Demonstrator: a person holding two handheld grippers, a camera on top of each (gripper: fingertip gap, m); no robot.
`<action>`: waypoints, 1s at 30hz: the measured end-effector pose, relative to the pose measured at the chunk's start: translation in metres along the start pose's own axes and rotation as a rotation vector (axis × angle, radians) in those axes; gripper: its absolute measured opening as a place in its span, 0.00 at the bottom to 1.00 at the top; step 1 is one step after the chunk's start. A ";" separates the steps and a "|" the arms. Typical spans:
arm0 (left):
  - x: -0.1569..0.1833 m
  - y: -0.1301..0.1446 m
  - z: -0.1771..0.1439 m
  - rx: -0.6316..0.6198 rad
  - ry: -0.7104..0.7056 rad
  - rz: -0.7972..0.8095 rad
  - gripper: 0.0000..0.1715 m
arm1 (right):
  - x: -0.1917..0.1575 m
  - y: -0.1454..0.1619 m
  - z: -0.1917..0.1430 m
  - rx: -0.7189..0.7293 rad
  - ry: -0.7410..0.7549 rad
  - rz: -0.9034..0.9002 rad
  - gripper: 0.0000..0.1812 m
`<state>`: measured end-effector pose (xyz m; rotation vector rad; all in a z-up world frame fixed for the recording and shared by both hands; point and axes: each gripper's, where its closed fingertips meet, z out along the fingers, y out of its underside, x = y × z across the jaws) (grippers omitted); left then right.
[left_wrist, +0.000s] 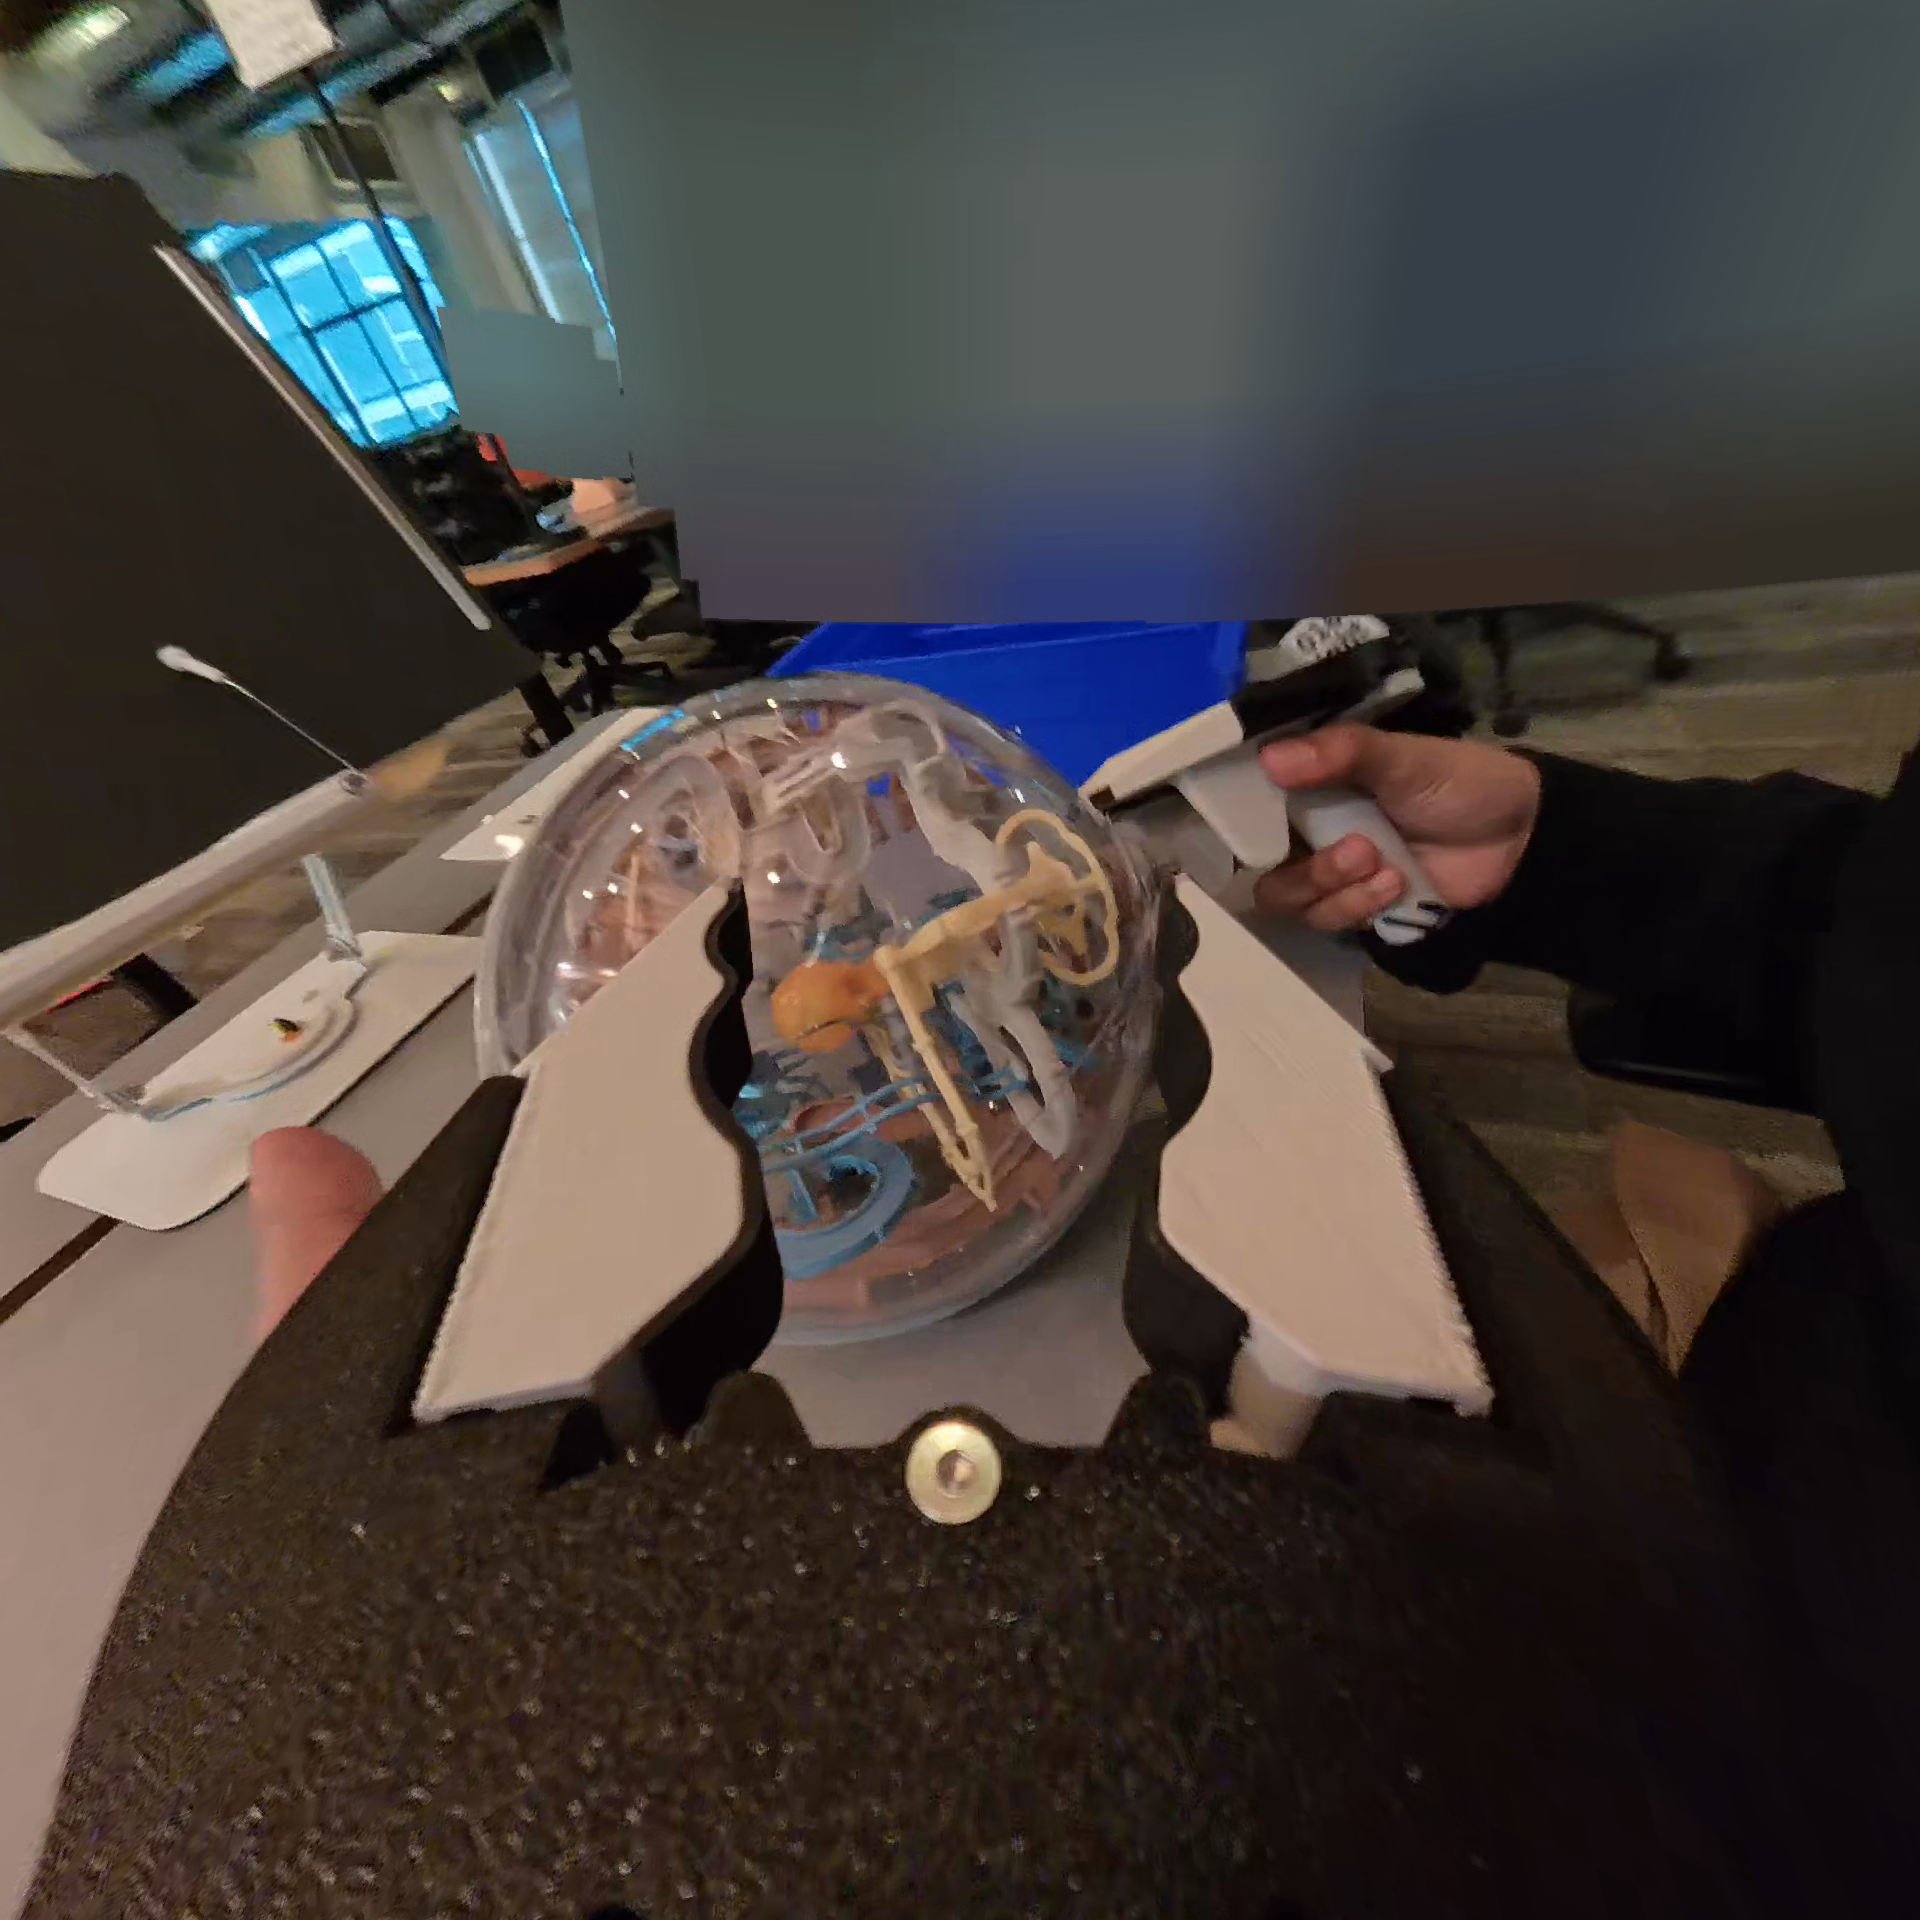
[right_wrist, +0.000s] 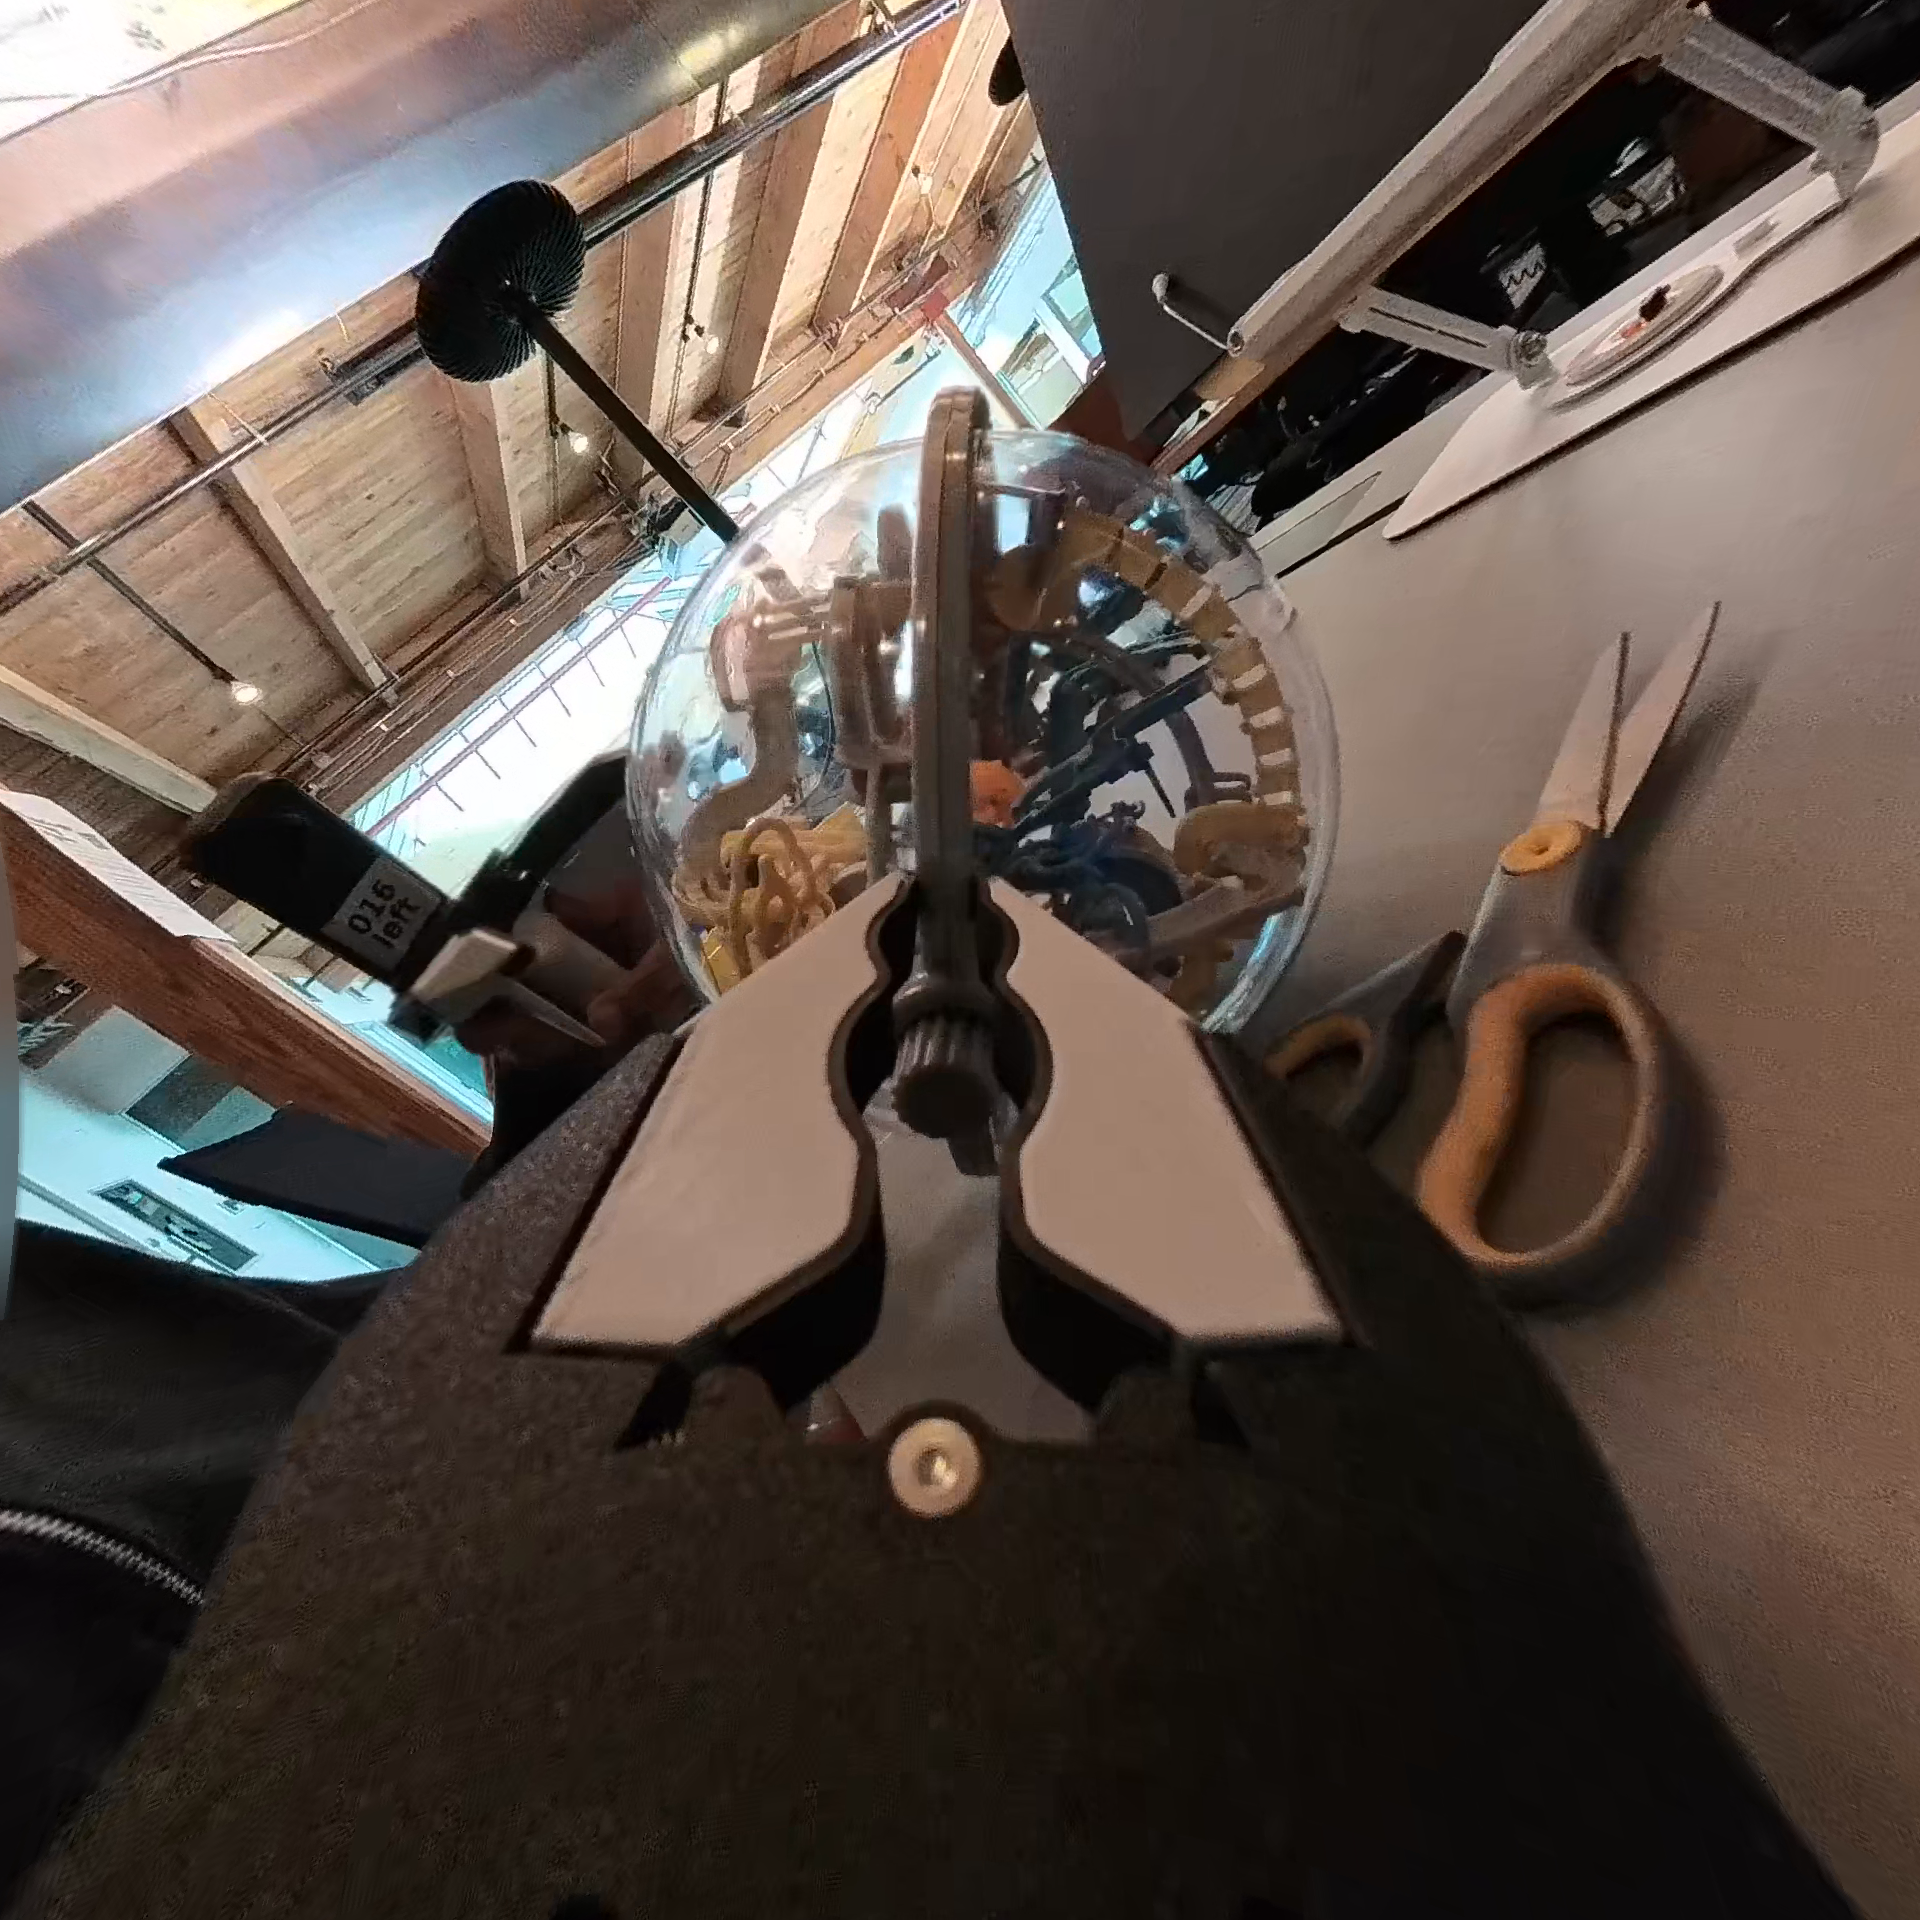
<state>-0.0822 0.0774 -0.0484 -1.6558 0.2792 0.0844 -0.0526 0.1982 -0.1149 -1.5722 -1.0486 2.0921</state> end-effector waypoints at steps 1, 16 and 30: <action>0.003 0.006 0.003 -0.028 0.010 0.016 0.44 | 0.000 0.000 -0.001 -0.001 0.001 -0.001 0.05; -0.003 -0.026 -0.006 0.216 -0.021 -0.112 0.44 | -0.004 0.005 -0.002 -0.008 -0.010 -0.034 0.05; -0.011 -0.002 0.001 0.100 -0.014 -0.198 0.44 | -0.014 0.012 0.000 -0.042 -0.027 -0.114 0.05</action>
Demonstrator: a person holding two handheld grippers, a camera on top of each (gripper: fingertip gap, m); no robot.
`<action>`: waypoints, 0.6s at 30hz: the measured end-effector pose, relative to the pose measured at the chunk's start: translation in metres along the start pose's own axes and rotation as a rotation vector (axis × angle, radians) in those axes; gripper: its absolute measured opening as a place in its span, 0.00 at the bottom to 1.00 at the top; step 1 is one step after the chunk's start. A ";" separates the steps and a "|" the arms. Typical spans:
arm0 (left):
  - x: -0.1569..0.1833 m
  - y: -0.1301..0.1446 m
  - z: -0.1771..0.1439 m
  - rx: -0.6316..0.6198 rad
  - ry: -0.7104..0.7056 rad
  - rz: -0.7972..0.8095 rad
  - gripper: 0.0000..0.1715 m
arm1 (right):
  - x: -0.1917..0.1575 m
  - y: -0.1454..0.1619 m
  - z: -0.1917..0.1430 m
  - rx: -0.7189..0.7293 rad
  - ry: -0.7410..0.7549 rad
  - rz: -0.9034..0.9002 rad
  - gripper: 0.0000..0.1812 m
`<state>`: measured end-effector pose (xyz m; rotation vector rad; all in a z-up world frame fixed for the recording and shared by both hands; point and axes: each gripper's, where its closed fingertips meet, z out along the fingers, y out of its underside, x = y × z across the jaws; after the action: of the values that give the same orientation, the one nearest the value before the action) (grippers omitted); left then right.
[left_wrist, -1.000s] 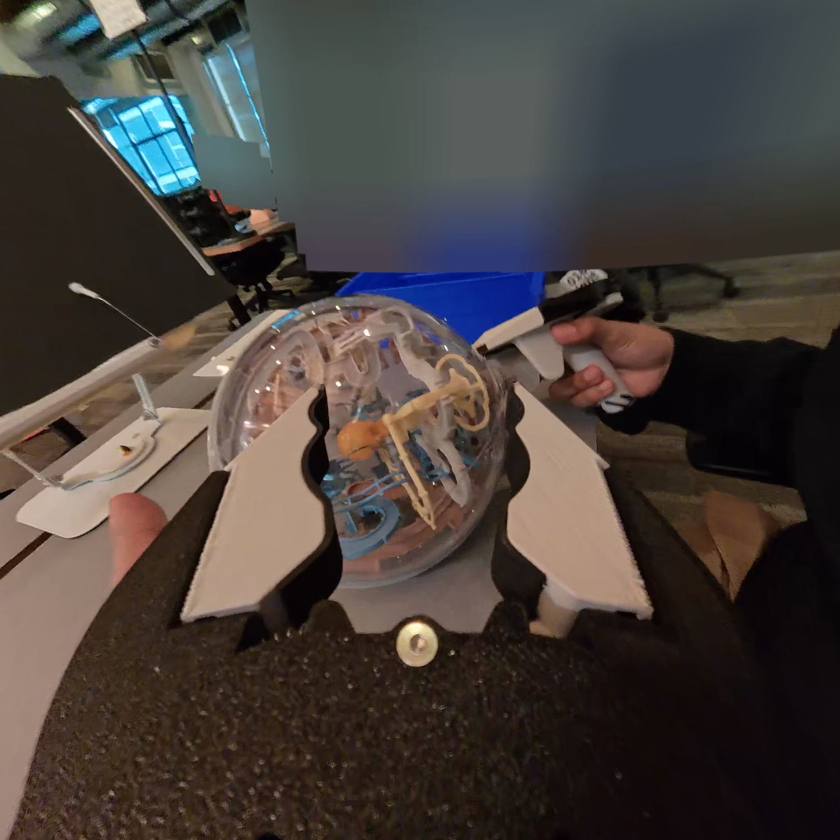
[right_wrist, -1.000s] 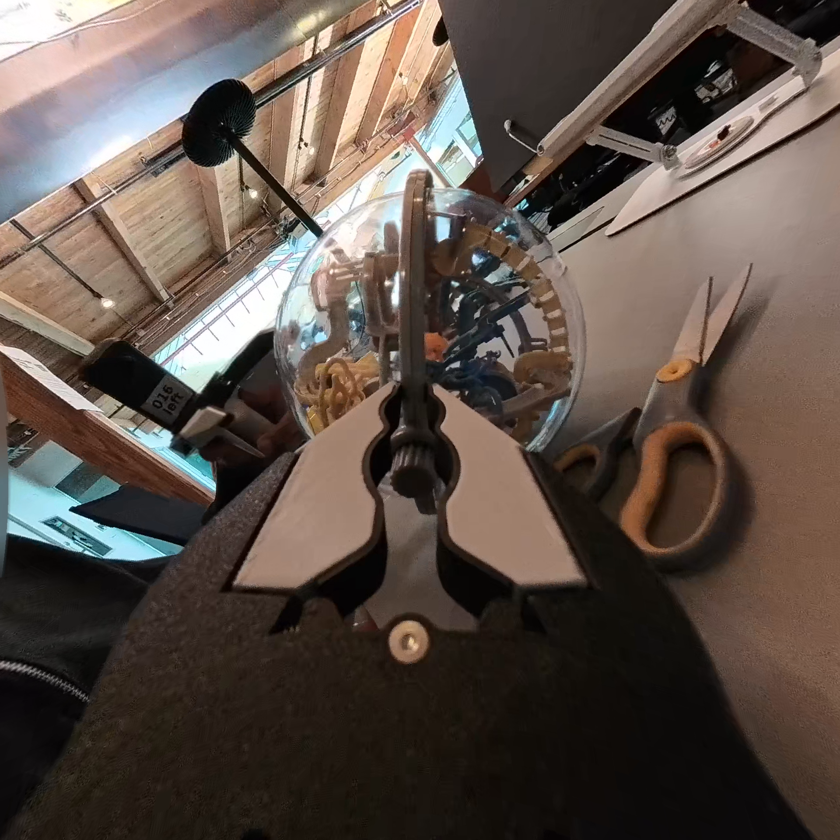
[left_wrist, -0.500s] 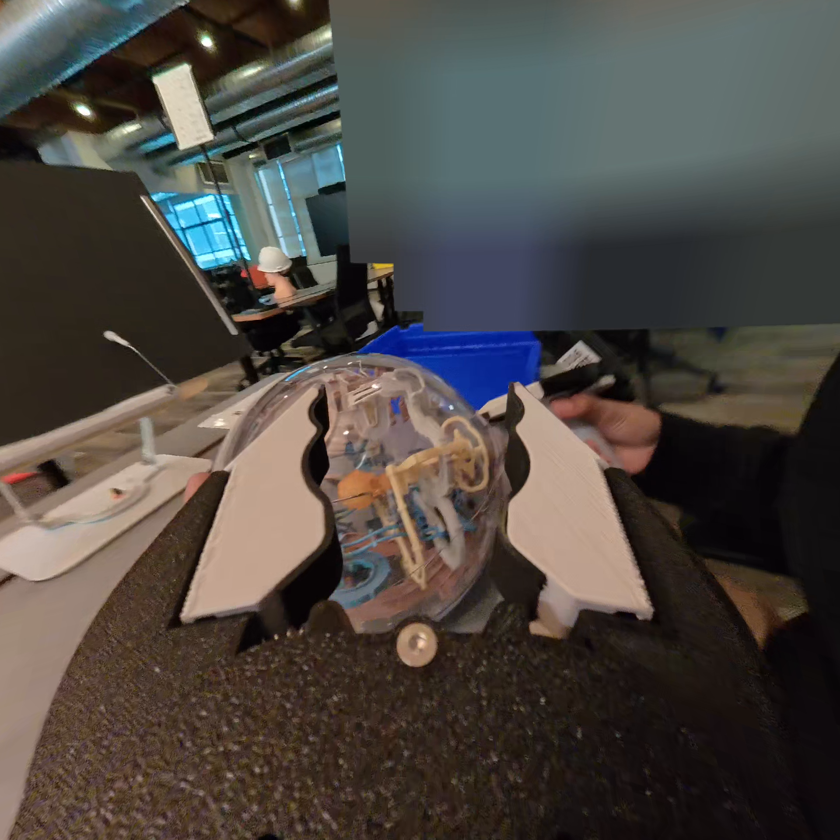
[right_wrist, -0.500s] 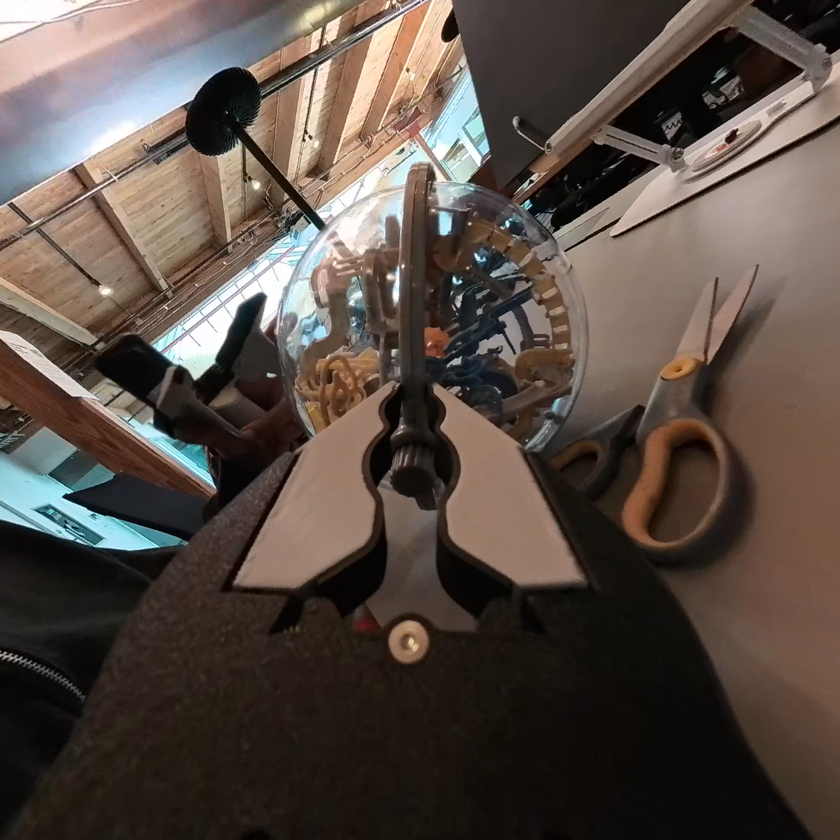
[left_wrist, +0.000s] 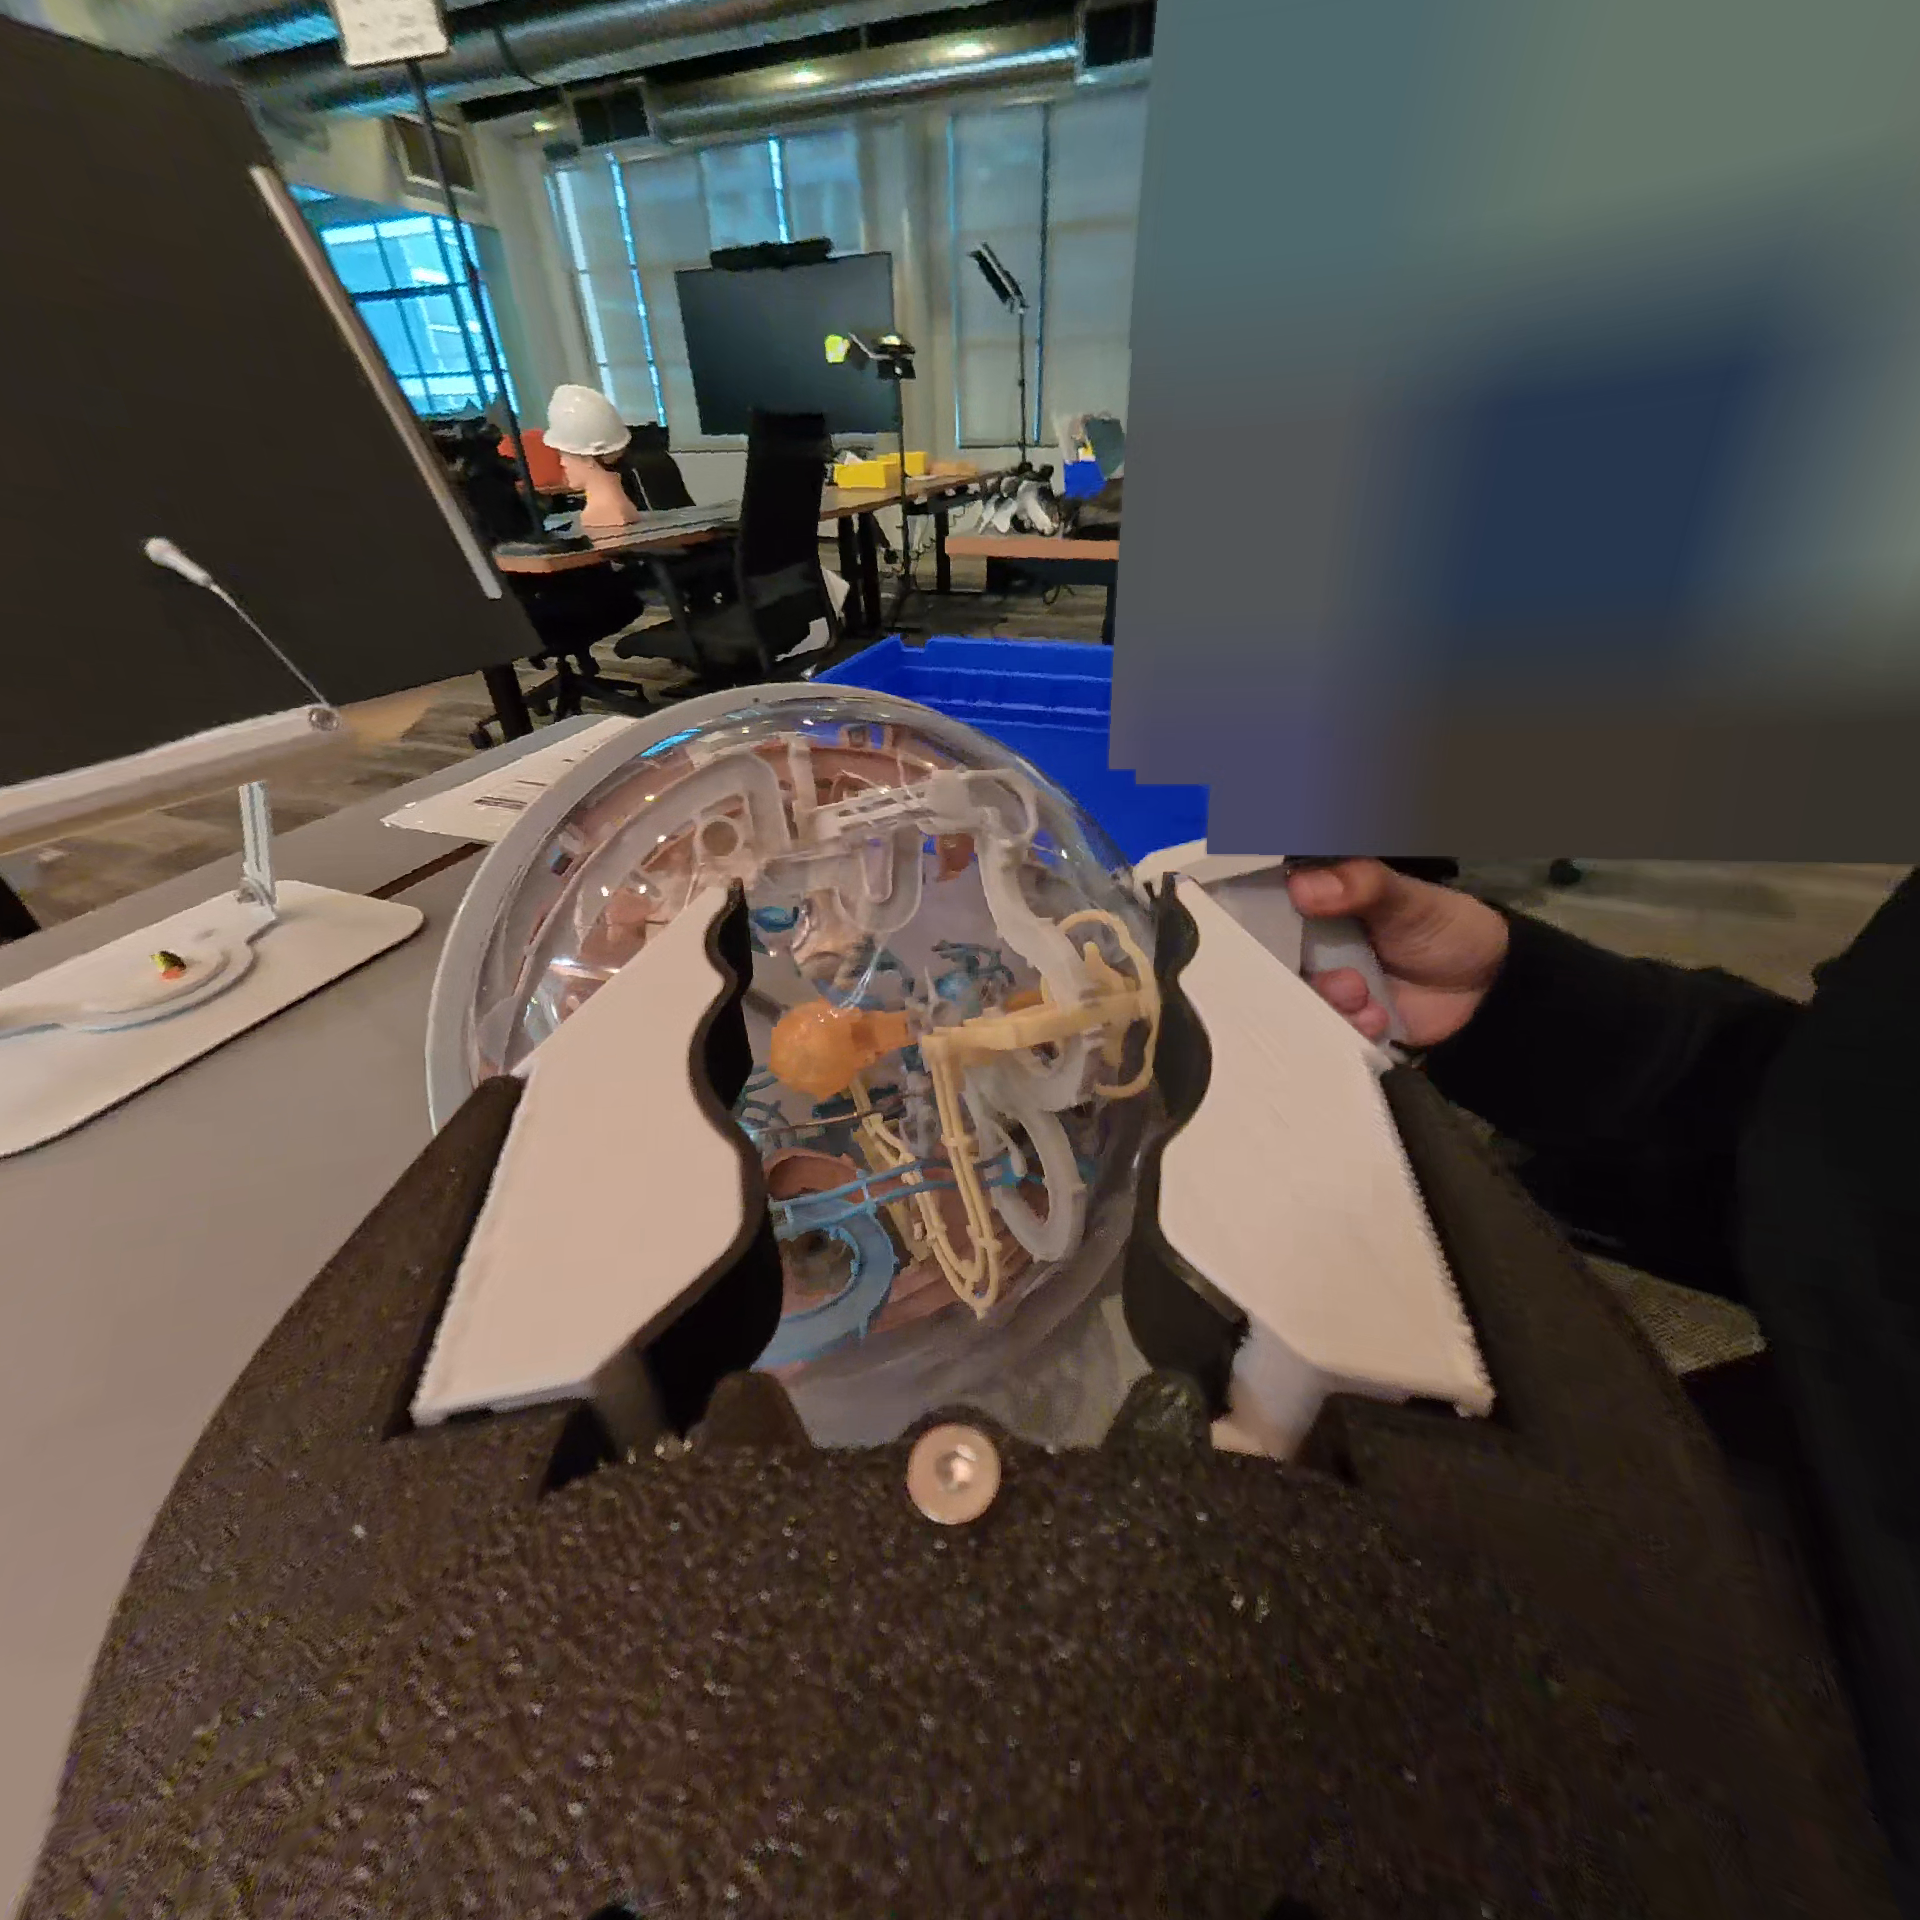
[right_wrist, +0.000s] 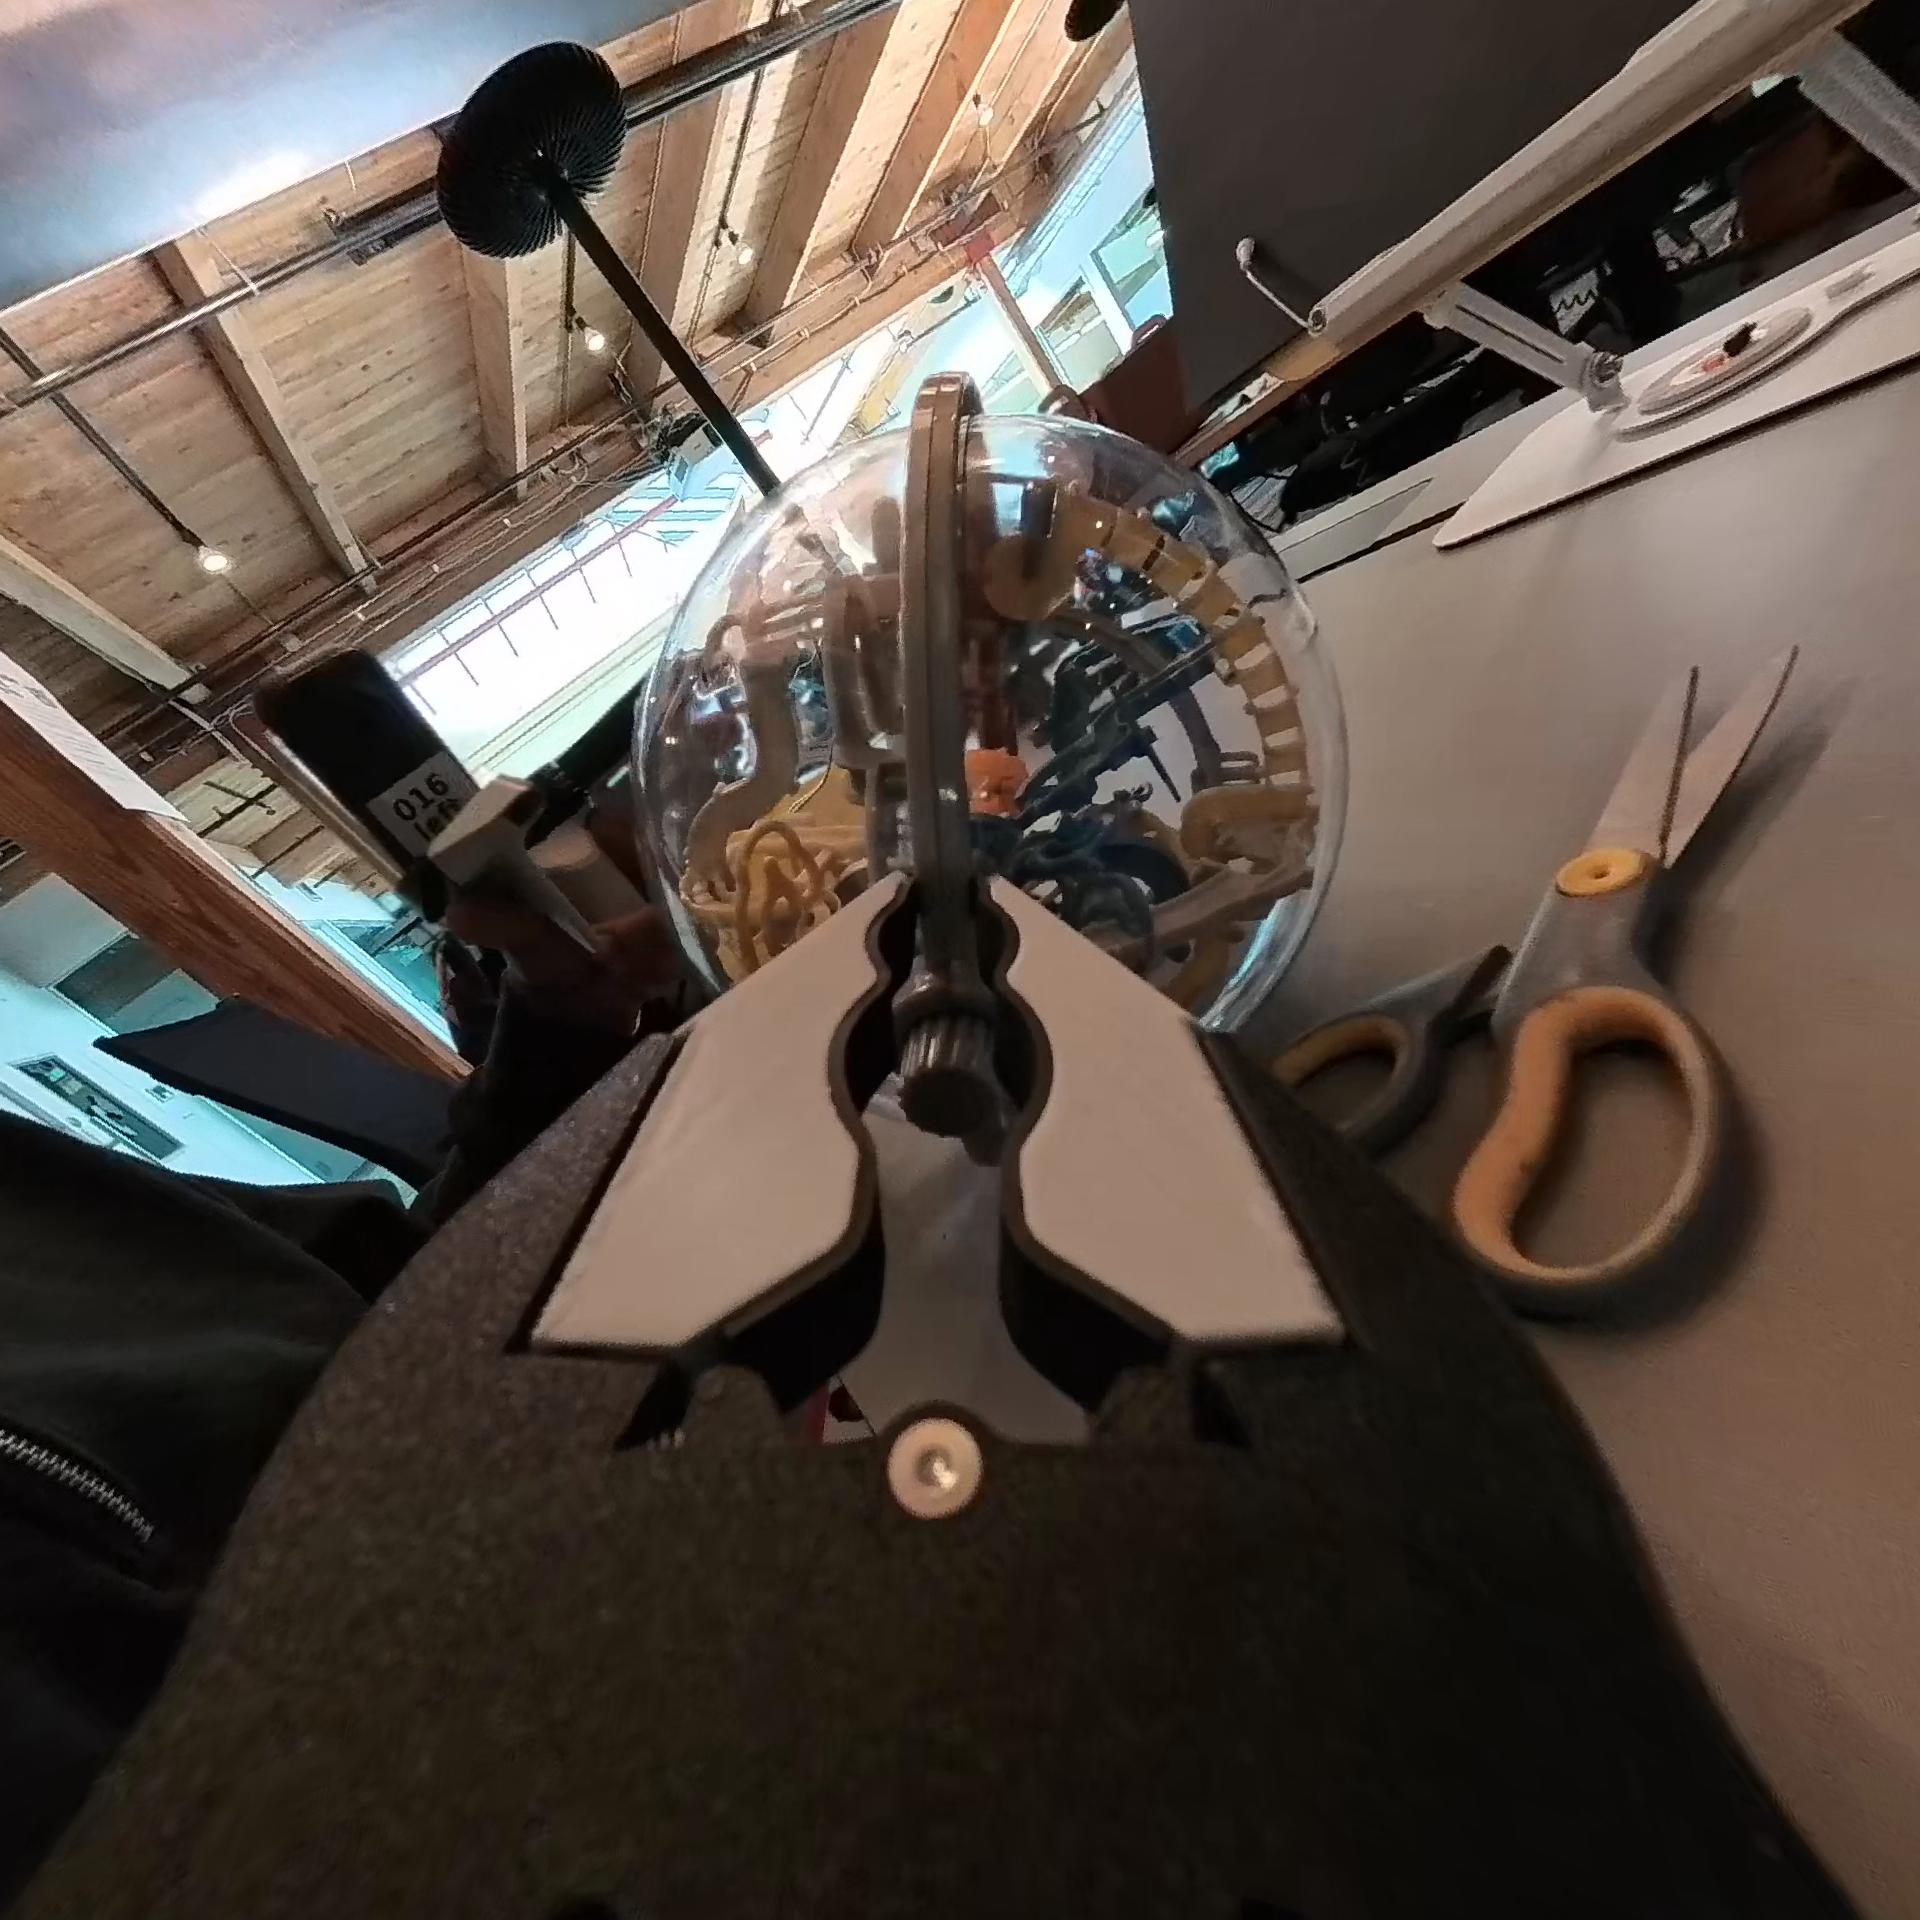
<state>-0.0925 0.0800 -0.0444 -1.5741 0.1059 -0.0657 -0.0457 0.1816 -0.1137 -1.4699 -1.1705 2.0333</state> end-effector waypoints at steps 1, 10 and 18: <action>0.000 0.001 0.000 -0.010 -0.008 0.027 0.44 | 0.000 0.000 0.000 0.002 -0.003 0.003 0.05; 0.023 0.007 -0.007 -0.057 0.094 0.116 0.43 | 0.009 -0.001 -0.005 0.007 0.029 0.014 0.05; 0.037 0.006 -0.017 -0.086 0.192 0.102 0.30 | 0.015 0.000 -0.005 0.013 0.055 0.020 0.05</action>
<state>-0.0579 0.0587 -0.0513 -1.6436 0.3436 -0.1337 -0.0467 0.1947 -0.1231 -1.5271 -1.1239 1.9967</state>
